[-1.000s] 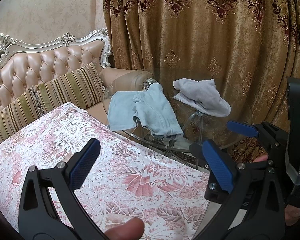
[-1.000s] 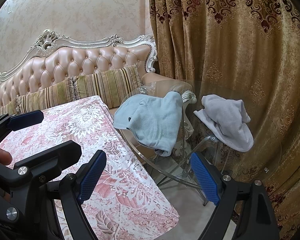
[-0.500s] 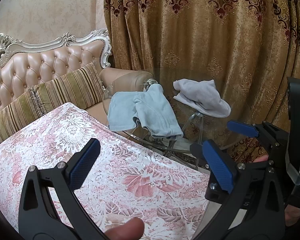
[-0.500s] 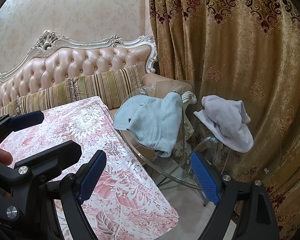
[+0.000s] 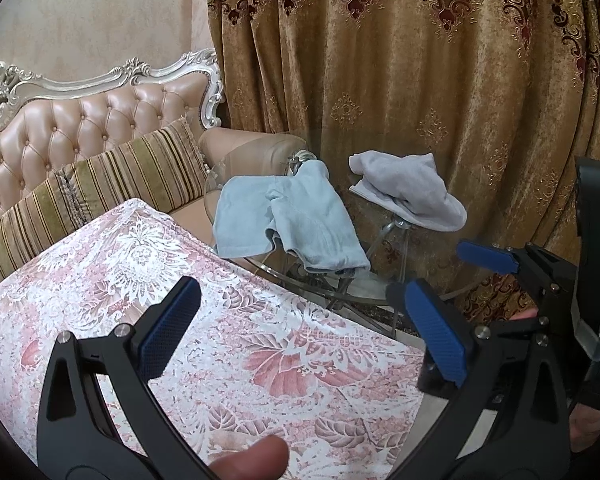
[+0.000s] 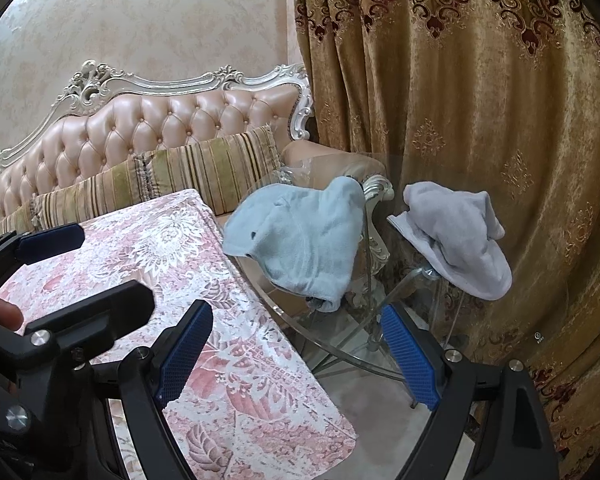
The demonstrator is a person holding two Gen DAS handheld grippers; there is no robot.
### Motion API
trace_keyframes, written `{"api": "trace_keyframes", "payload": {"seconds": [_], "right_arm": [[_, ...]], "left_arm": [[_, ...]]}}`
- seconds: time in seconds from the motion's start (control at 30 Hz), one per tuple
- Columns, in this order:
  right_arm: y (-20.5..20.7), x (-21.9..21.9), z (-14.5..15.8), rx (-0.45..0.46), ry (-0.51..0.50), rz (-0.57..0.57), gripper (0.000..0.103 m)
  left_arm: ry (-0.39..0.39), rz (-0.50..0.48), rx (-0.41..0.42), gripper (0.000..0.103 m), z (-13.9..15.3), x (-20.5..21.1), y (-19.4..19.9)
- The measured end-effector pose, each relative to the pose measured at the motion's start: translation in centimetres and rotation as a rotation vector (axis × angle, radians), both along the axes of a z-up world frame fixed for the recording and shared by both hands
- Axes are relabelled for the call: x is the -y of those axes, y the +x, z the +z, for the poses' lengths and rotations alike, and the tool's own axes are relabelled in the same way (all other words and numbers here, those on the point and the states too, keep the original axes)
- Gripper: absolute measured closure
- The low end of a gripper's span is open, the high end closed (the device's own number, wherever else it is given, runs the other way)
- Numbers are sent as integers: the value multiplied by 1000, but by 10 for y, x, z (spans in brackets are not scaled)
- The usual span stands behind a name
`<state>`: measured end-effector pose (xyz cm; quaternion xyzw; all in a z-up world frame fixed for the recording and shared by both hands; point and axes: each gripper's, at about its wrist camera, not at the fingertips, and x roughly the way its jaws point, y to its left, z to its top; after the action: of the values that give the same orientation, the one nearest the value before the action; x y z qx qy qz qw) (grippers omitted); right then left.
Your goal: Fold clothes
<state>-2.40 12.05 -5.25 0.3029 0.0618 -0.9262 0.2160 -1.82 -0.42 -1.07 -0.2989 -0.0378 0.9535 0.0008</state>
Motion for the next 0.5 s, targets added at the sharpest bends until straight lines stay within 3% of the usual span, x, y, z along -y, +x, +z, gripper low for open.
{"api": "trace_keyframes", "payload": {"seconds": [0.5], "right_arm": [[-61, 10, -34, 40, 40, 29, 16]], "left_arm": [[75, 26, 88, 1, -22, 24, -62]]}}
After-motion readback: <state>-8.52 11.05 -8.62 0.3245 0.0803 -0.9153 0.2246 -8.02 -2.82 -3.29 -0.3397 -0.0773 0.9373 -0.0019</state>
